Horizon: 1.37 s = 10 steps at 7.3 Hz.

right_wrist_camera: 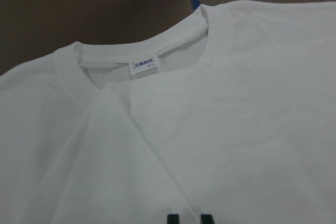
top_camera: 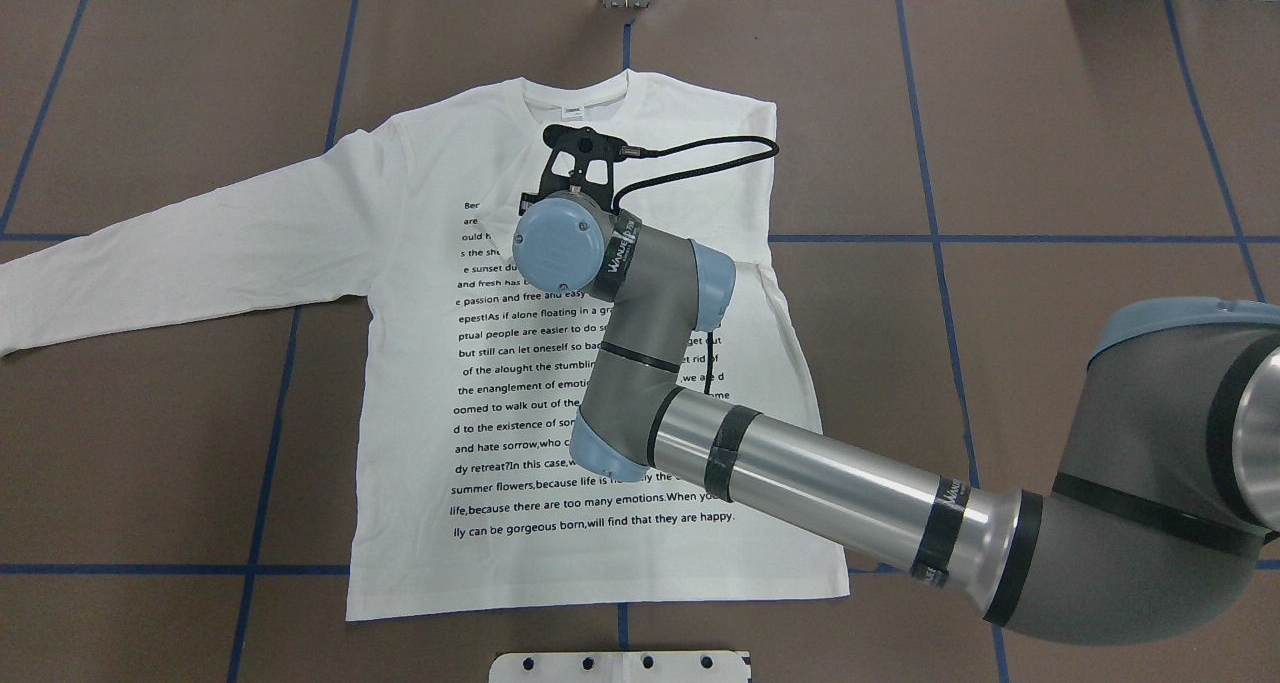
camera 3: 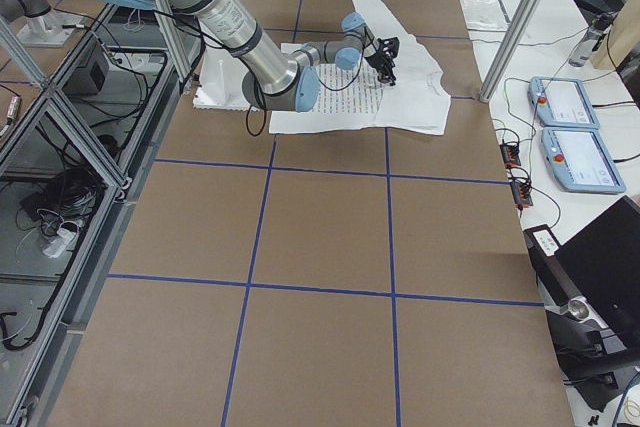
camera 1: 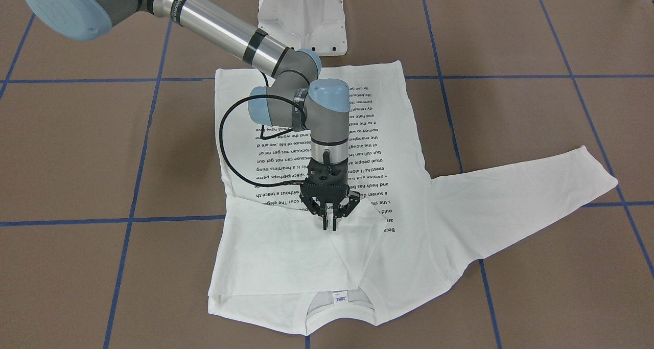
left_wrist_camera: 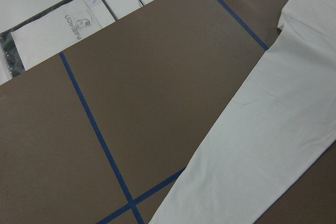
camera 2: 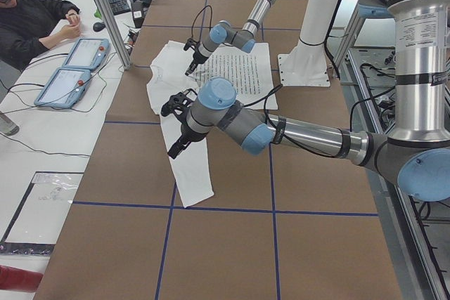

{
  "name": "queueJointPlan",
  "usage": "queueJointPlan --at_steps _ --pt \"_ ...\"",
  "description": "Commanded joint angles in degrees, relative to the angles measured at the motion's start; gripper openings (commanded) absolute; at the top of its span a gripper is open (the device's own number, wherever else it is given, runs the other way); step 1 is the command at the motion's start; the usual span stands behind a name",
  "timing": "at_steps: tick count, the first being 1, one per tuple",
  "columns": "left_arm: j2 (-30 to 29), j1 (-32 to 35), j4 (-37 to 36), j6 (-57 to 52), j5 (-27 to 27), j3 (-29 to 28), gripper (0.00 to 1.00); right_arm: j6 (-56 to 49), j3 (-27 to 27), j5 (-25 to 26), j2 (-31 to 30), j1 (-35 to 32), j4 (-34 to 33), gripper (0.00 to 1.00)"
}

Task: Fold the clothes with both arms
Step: 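Lay the sleeve on the shirt's far side and open the right gripper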

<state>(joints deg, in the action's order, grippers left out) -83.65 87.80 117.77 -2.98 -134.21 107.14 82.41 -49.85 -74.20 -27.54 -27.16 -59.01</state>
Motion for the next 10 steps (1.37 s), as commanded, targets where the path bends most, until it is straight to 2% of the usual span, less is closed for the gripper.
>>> queueJointPlan --at_steps 1,2,3,5,6,8,10 --pt "0.07 -0.09 0.00 0.00 0.00 0.00 1.00 -0.32 -0.34 -0.15 0.03 0.01 -1.80 0.00" --pt "0.07 0.00 0.00 0.00 0.00 0.00 1.00 -0.06 -0.77 -0.15 0.90 -0.17 -1.99 0.00" --pt "0.07 -0.09 0.00 0.00 0.00 -0.09 1.00 0.55 -0.78 -0.33 4.83 -0.17 -5.47 0.00" --pt "-0.02 -0.09 0.00 0.00 0.00 -0.18 1.00 0.64 0.01 -0.07 9.95 -0.08 -6.82 0.00" --pt "-0.02 -0.09 0.00 0.00 0.00 -0.18 1.00 2.65 0.88 0.11 11.79 -0.08 -7.26 0.99" --pt "0.24 0.00 0.00 -0.09 -0.09 0.26 1.00 7.75 2.91 0.02 16.80 -0.26 -10.41 0.99" --pt "0.24 0.00 0.00 0.00 -0.09 0.09 1.00 8.12 2.56 -1.11 16.91 -1.13 -10.52 0.99"
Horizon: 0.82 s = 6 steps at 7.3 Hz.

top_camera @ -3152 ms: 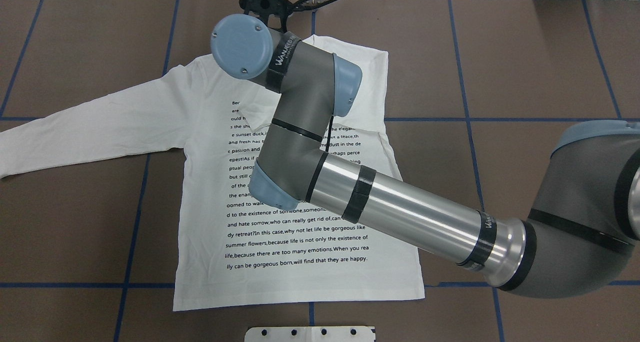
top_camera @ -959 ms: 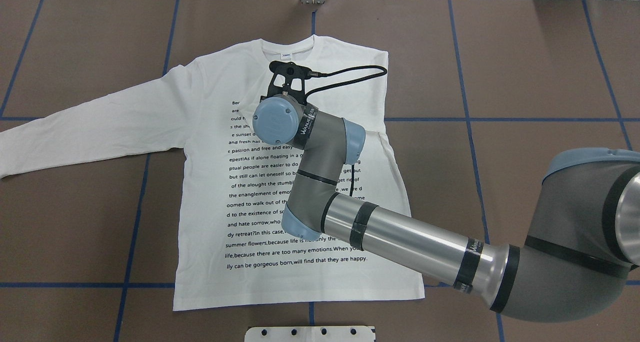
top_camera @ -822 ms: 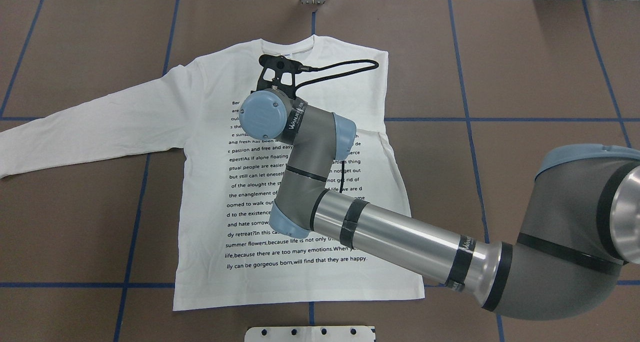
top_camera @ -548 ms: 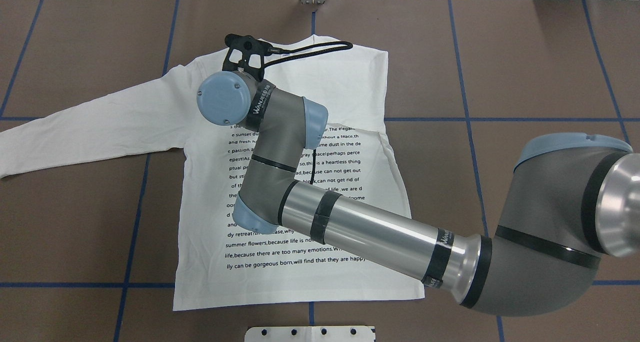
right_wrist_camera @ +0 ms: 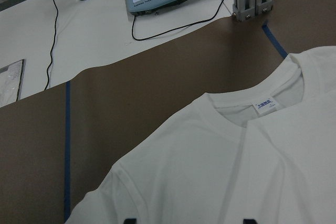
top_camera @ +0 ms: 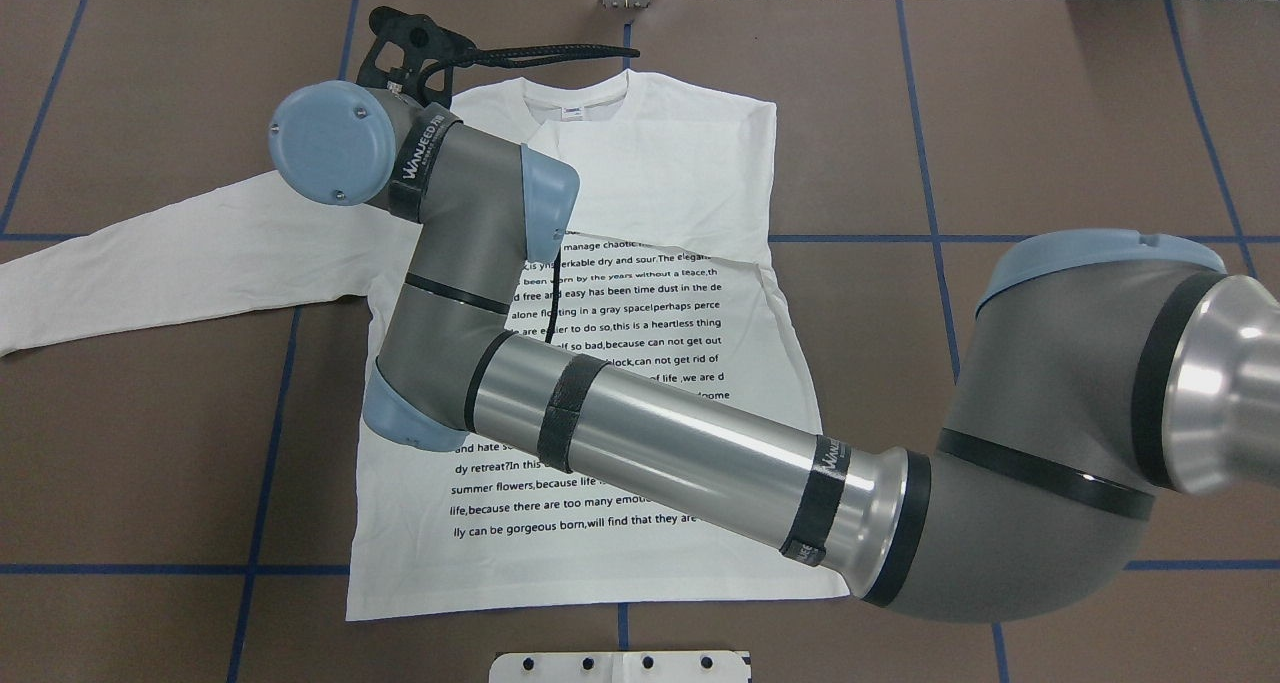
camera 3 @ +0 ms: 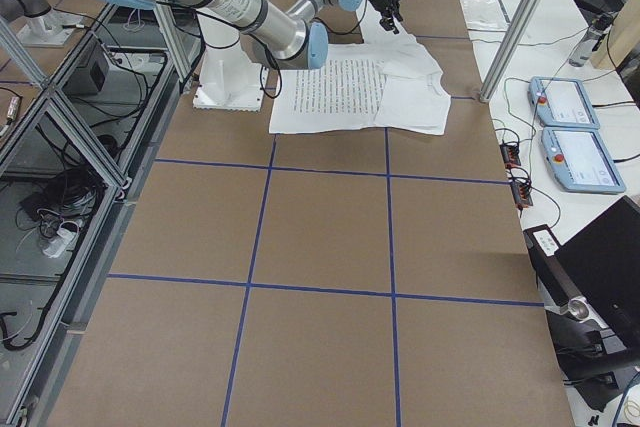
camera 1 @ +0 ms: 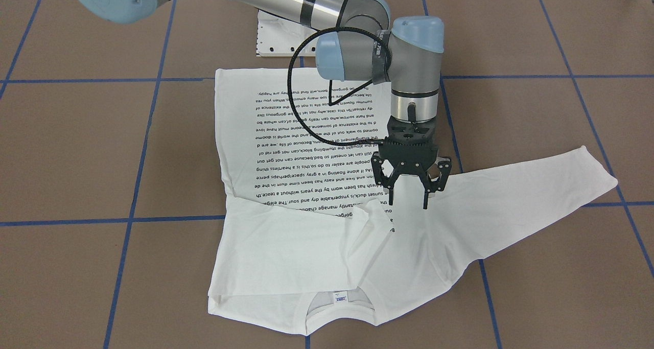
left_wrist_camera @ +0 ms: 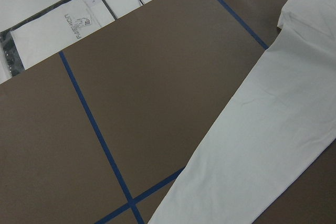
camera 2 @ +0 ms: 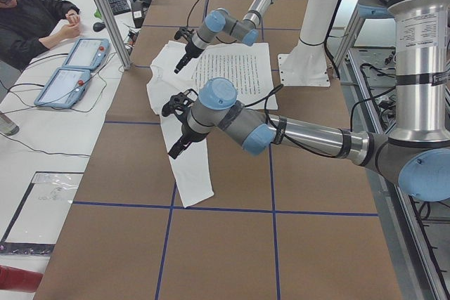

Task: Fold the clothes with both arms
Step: 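Lay the sleeve on the shirt's far side and open the right gripper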

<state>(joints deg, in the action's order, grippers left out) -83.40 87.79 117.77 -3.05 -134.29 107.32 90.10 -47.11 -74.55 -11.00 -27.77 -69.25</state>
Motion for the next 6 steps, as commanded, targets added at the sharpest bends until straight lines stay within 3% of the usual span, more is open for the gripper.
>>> queueJointPlan --at_steps 1,3,6 --pt "-0.18 0.01 0.00 0.15 -0.01 -0.27 1.00 -0.10 -1.31 -2.95 0.37 -1.23 -0.88 1.00" --pt "0.08 -0.25 2.61 0.23 0.08 -1.15 1.00 -7.09 -10.05 -11.45 -2.68 -5.52 -13.91 1.00" --pt "0.00 -1.65 13.92 5.20 0.25 -10.88 1.00 -26.31 -32.70 -27.01 -17.23 -16.05 -27.05 1.00"
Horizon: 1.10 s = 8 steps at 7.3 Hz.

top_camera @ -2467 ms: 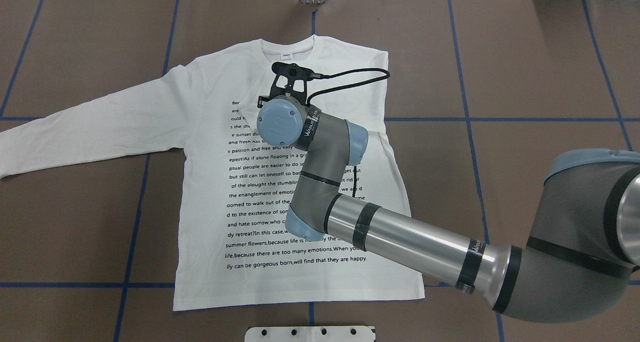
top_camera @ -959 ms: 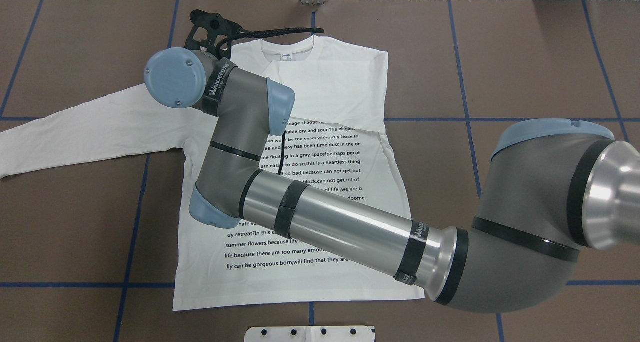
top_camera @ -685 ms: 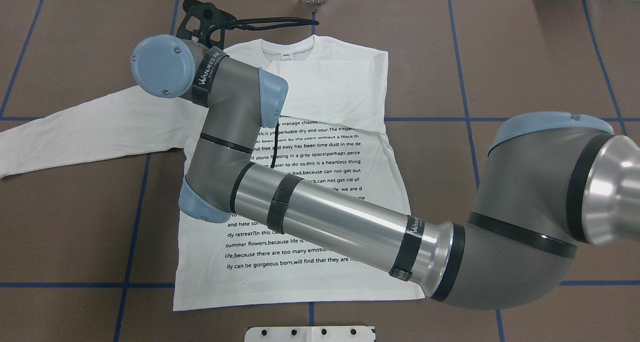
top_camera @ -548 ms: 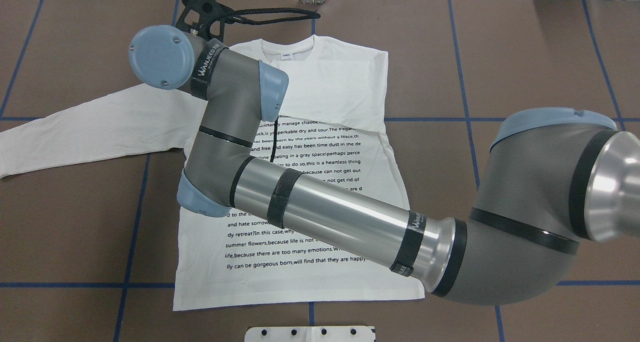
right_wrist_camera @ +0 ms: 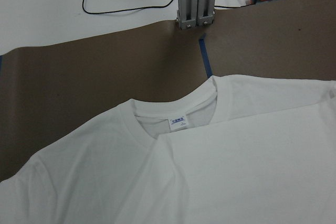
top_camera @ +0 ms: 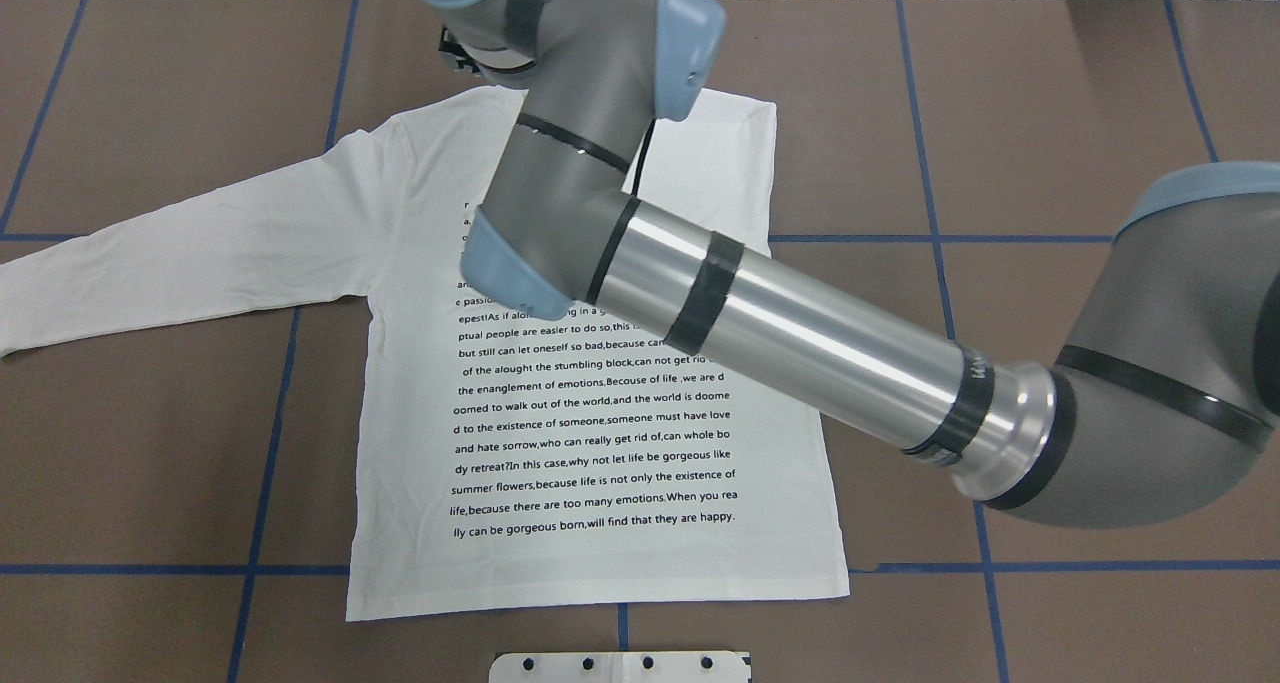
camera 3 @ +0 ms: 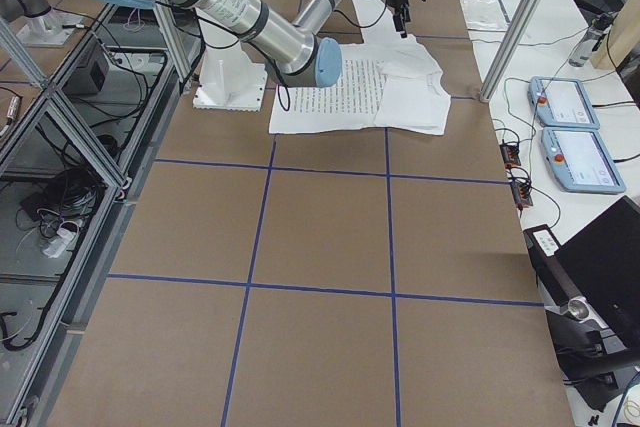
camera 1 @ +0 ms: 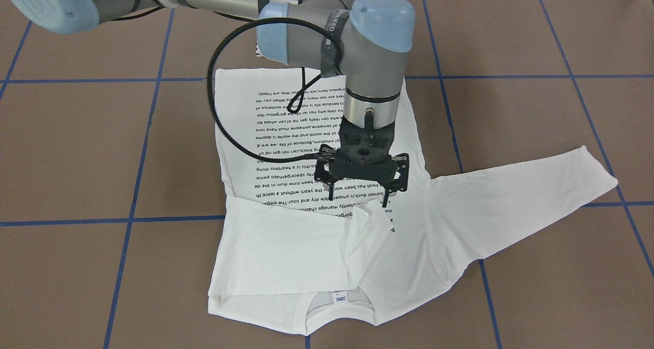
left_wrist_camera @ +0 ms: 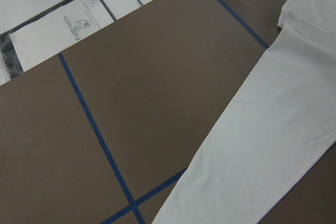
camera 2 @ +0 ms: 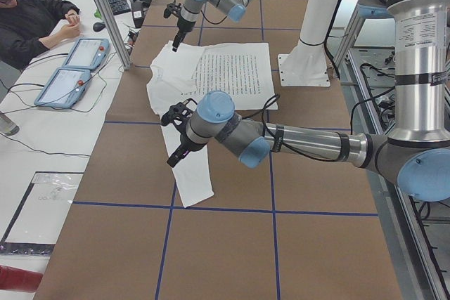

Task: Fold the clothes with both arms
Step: 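Withdraw the right arm away from the shirt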

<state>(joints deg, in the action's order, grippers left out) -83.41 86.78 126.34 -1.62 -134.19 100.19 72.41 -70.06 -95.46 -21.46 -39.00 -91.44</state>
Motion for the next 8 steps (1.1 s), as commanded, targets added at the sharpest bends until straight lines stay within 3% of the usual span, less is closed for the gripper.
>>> queueJointPlan --at_steps 1,3,5,6,8 --pt "0.27 -4.04 10.71 12.00 0.51 -4.91 1.00 -16.60 -18.36 -11.19 -14.93 -9.47 -5.93 1.00" --pt "0.27 -8.54 21.35 16.21 3.48 -12.78 1.00 -34.00 -30.09 -21.66 -29.81 -20.36 -5.85 1.00" --pt "0.44 -12.50 25.78 16.21 4.63 -17.20 1.00 -52.36 -35.21 -32.71 -42.73 -31.78 -5.24 1.00" --pt "0.44 -15.12 27.19 16.21 8.21 -18.79 1.00 -60.55 -35.49 -35.91 -47.14 -36.80 -5.24 1.00" --pt "0.44 -18.74 30.26 16.04 9.56 -22.39 1.00 -63.53 -38.03 -36.29 -51.74 -39.13 -5.15 1.00"
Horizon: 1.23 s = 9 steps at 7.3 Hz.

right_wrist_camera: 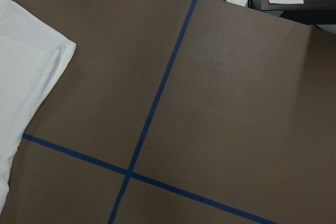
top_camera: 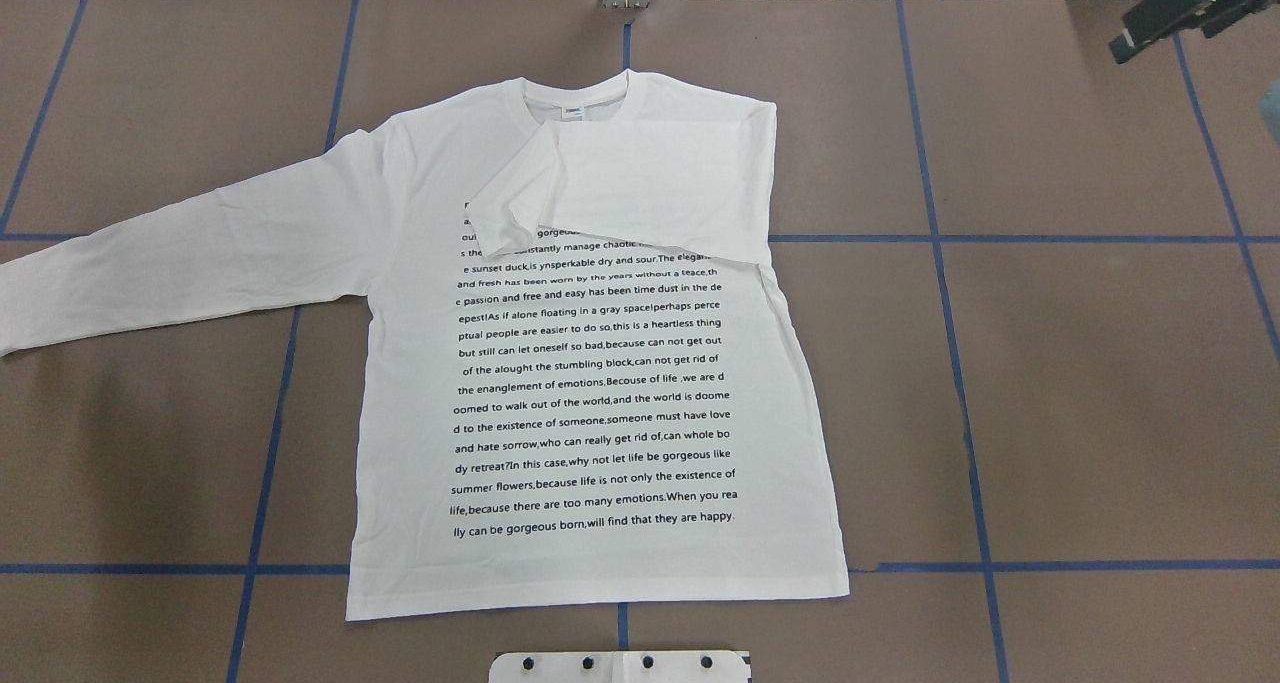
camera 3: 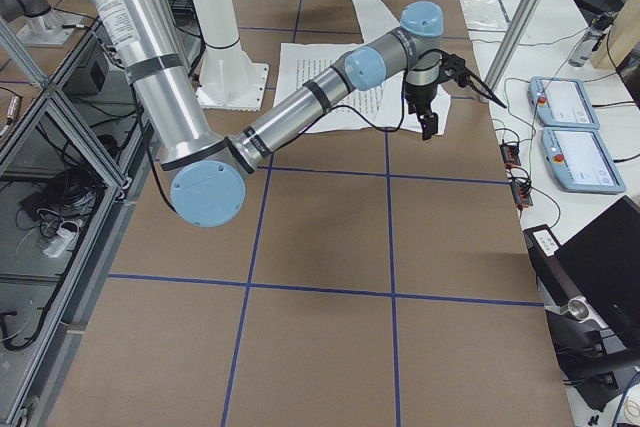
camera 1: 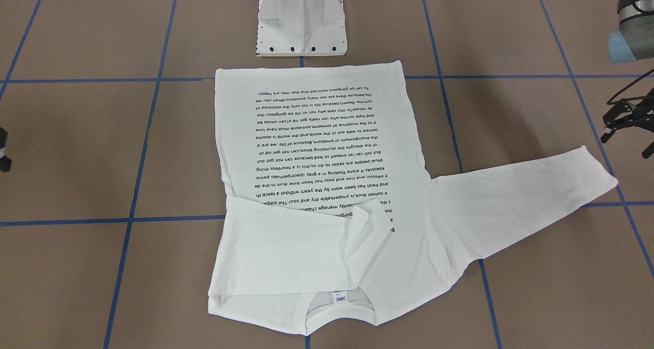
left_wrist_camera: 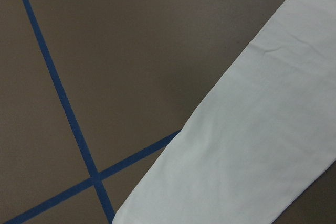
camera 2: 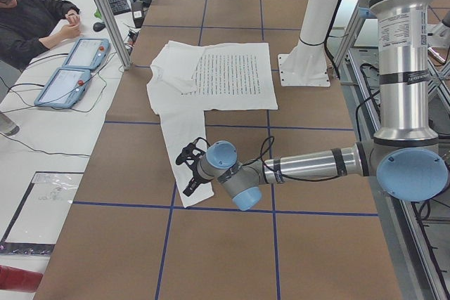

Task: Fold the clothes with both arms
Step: 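Withdraw the right arm away from the shirt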

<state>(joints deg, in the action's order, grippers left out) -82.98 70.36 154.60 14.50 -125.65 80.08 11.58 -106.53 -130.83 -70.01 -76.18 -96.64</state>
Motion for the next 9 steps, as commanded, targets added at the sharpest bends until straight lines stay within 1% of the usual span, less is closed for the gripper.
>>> queueJointPlan --at_steps 1,2,4,5,6,7,8,9 --pt "0.01 -4.42 3.41 -0.09 2.50 -3.25 1.00 -2.71 -2.45 -0.91 -4.33 -1.95 0.05 1.00" --pt "0.01 -7.23 4.38 -0.18 4.69 -4.39 1.00 -2.71 -3.24 -0.83 -5.48 -1.95 0.13 1.00" --pt "0.01 -9.44 8.07 -0.27 5.59 -7.64 1.00 -2.71 -4.13 -0.74 -6.19 -1.95 0.05 1.00" --pt "0.01 -9.97 8.43 -0.27 6.29 -7.92 0.95 -2.71 -4.22 -0.74 -6.37 -1.95 0.13 1.00" --pt "0.01 -10.07 8.44 -0.35 6.30 -7.92 0.76 -2.79 -4.22 -0.74 -6.54 -1.95 0.14 1.00" --pt "0.01 -10.07 8.44 -0.44 6.30 -7.83 0.52 -2.71 -4.22 -0.65 -6.54 -1.95 0.14 1.00" --pt "0.01 -10.07 8.44 -0.44 6.30 -7.83 0.20 -2.79 -4.22 -0.65 -6.46 -1.95 0.14 1.00" --pt "0.01 -10.07 8.52 -0.53 6.30 -7.83 0.00 -2.71 -4.13 -0.65 -6.46 -1.95 0.14 1.00"
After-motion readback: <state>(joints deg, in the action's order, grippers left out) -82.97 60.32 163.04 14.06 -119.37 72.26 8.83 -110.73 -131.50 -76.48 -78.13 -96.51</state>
